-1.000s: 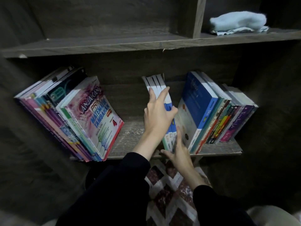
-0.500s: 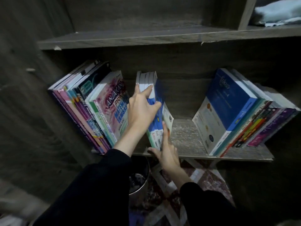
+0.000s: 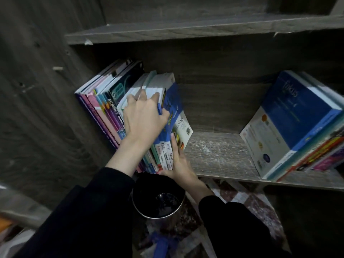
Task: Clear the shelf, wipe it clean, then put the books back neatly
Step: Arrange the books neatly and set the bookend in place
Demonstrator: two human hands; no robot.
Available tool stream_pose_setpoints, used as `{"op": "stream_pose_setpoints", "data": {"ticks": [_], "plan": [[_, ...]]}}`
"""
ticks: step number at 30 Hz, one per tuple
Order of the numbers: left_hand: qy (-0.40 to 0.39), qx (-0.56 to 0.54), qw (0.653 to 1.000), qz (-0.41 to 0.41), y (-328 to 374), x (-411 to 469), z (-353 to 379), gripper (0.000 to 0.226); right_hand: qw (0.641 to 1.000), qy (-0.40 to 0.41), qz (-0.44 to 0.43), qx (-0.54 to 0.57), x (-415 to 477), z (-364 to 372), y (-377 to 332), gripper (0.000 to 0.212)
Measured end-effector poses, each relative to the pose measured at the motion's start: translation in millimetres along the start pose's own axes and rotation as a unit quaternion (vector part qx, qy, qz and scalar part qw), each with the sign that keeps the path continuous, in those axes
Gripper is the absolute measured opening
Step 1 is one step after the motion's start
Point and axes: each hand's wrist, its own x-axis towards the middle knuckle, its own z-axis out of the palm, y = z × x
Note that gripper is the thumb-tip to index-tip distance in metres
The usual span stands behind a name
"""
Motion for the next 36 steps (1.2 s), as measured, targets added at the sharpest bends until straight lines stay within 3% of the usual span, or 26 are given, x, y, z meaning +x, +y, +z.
{"op": "stream_pose_setpoints", "data": {"ticks": [4,8,11,13,15,17,19,22,23,26,28,32,36], "plan": [[0.038,0.059,0.996,0.048,-1.1,-8.2,2.2,0.047,1.000,0.006,0.003,-0.013,-1.7,5.9,9.6,0.136],[0.181,-0.023,0.977,0.110,-16.6,-23.6,23.6,0.058,0.999,0.028,0.012,-0.023,2.4,7.1,11.9,0.127],[0.216,-0.131,0.968,0.001,-19.8,-59.5,51.8,0.082,0.999,0.030,0.020,-0.032,6.5,8.4,16.5,0.129],[0.176,-0.207,0.958,-0.094,-16.6,-88.7,79.1,0.100,0.999,0.032,0.020,-0.016,7.9,9.8,22.1,0.131],[0.109,-0.283,0.937,-0.172,-16.0,-110.1,106.8,0.116,0.997,-0.012,0.041,0.068,11.9,4.0,27.0,0.128],[0.046,-0.334,0.916,-0.216,-18.7,-120.9,129.3,0.129,0.960,-0.042,0.089,0.261,22.0,-6.8,33.1,0.116],[0.011,-0.344,0.912,-0.226,-22.4,-123.8,141.0,0.135,0.886,0.002,0.142,0.441,39.4,-17.7,42.4,0.096],[0.013,-0.321,0.923,-0.212,-29.2,-123.5,154.4,0.137,0.824,0.062,0.197,0.528,66.8,-29.4,50.7,0.082],[0.015,-0.320,0.925,-0.206,-32.1,-123.9,158.8,0.136,0.827,0.052,0.208,0.520,75.0,-27.4,52.4,0.084],[0.022,-0.341,0.923,-0.177,-43.6,-129.5,168.7,0.128,0.881,0.001,0.212,0.423,83.0,-16.2,41.6,0.094],[0.030,-0.362,0.917,-0.167,-51.1,-132.2,171.2,0.125,0.890,0.038,0.226,0.395,86.0,-2.6,34.3,0.096],[0.063,-0.304,0.941,-0.138,-64.4,-127.4,174.9,0.129,0.916,0.120,0.212,0.319,96.7,9.4,18.5,0.061],[0.053,-0.247,0.957,-0.141,-72.1,-127.1,180.2,0.124,0.919,0.124,0.222,0.303,100.1,11.6,16.9,0.059]]}}
